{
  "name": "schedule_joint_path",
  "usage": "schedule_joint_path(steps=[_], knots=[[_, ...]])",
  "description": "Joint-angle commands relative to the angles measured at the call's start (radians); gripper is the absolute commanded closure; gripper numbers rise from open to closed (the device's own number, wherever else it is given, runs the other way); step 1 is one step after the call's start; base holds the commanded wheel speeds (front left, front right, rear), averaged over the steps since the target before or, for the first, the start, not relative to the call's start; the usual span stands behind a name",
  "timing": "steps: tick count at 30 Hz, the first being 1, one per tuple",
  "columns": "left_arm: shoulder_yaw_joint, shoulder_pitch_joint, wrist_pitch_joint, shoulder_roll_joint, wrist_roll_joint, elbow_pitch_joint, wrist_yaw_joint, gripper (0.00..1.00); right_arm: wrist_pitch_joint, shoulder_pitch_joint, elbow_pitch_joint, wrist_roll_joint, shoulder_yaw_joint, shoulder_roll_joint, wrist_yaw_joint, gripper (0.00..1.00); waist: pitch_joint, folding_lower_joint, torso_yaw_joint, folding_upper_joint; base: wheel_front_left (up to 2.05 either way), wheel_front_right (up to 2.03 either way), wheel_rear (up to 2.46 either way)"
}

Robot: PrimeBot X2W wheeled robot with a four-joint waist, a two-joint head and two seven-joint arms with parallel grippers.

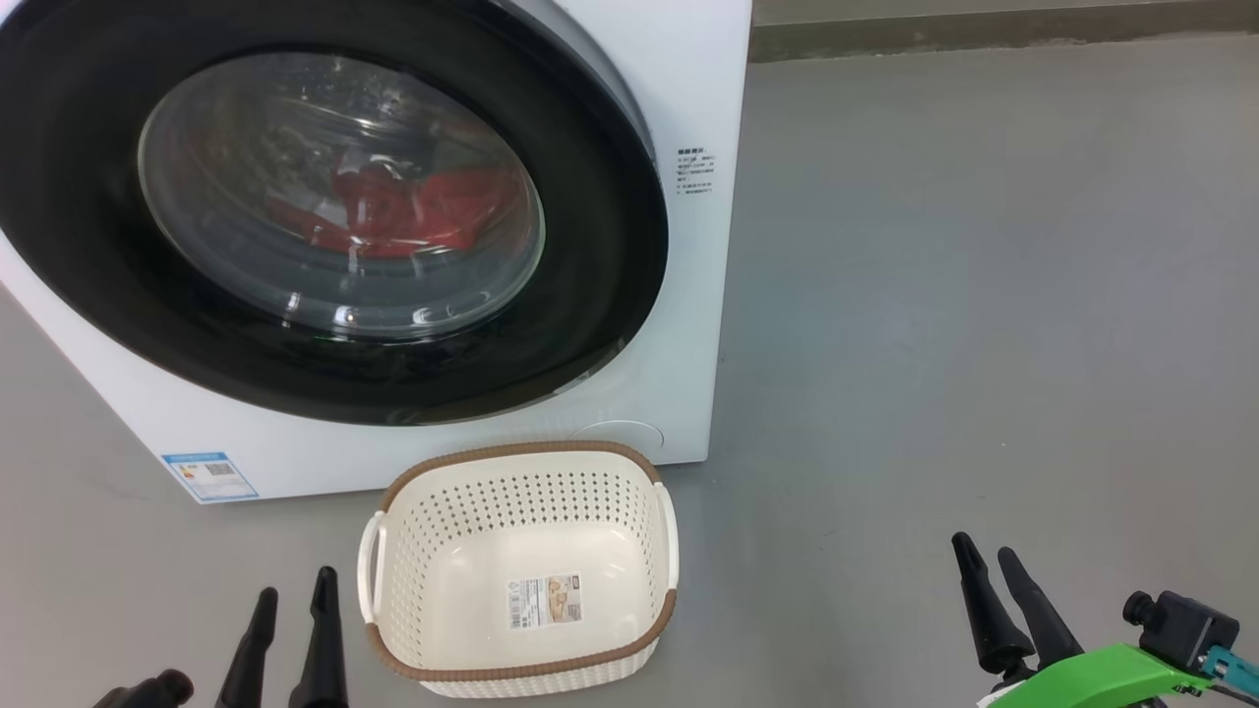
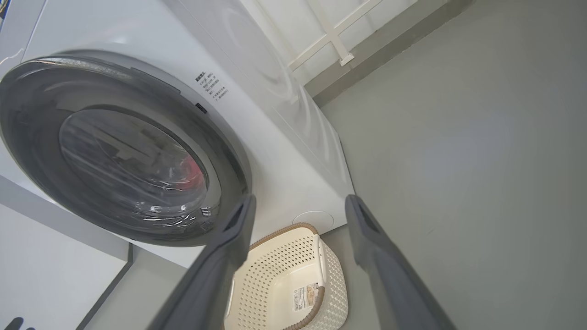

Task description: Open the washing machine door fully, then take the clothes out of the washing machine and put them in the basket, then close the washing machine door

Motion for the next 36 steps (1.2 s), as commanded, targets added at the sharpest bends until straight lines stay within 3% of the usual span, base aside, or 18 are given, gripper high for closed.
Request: schedule_joint_path(steps=[1, 36], knots=[[0.018, -0.007, -0.017, 0.016, 0.036, -0.033, -0.003, 0.0, -0.015, -0.017, -0.03, -0.037, 0.023, -0.019, 0.001, 0.0, 0.0, -0.0001, 0.0, 0.0, 0.0, 0.0, 0.0], [0.004, 0.023, -0.117, 0.022, 0.423, -0.072, -0.004, 0.0, -0.114, 0.009, -0.057, -0.349, 0.054, -0.053, 0.002, 0.0, 0.002, -0.0001, 0.002, 0.0, 0.0, 0.0, 0.0]])
